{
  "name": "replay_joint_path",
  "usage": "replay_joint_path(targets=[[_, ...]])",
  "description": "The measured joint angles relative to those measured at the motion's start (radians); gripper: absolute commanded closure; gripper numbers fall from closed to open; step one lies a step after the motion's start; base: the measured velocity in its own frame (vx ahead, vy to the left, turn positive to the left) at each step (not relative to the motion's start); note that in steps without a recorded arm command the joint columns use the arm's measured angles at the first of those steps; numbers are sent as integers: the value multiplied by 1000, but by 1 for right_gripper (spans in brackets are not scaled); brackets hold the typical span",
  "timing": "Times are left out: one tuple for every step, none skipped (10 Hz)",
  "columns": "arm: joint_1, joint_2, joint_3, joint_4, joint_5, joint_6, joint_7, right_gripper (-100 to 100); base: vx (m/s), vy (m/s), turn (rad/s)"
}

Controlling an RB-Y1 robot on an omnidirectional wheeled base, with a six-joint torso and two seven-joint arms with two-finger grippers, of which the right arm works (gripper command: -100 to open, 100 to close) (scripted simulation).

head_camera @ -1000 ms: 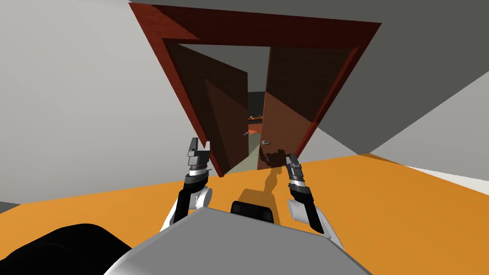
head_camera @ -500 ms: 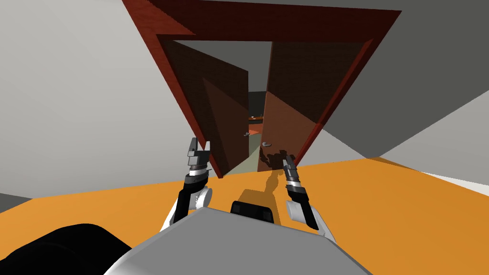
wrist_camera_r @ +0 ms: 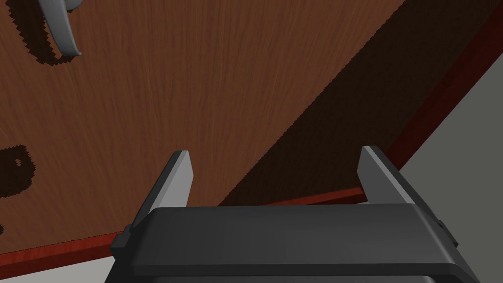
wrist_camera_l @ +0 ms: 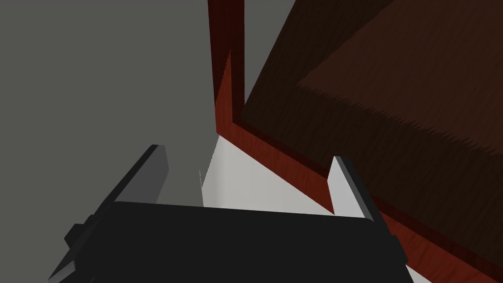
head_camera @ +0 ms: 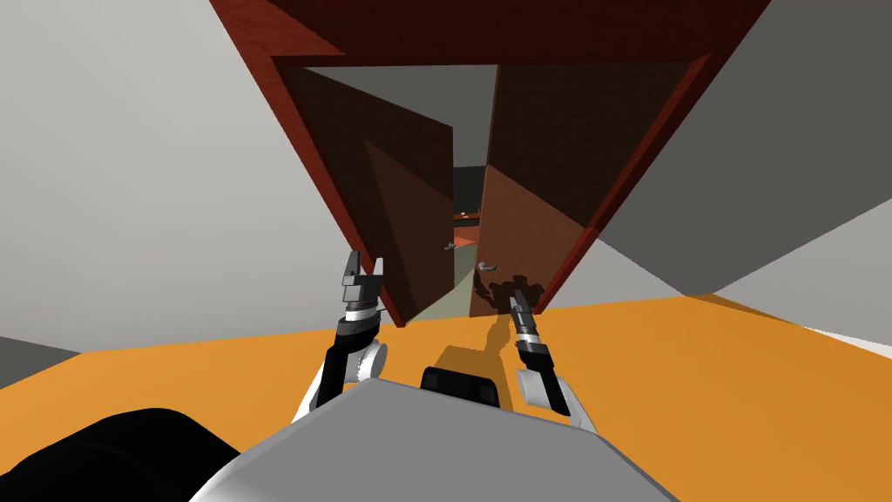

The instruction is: Push the door open

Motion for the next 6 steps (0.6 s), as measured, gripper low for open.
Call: replay_joint_path(targets=[[-6,-2,3,26,-2,-4,-3,-100,85,-73,52],[-9,-4,7,49,-3,-8,-8,-100,101,-54,56],[-22,-6,8,82,-6,-13,-12,-100,105,-45,50],[-28,-4,12,106,-7,-14,-14,-100,79,-61,55],[-38,-2,16,138,-8,-19,-15,-100,90,-63,54],[-50,-5,17,172,-11,-26,-20,-100,96,-52,48]])
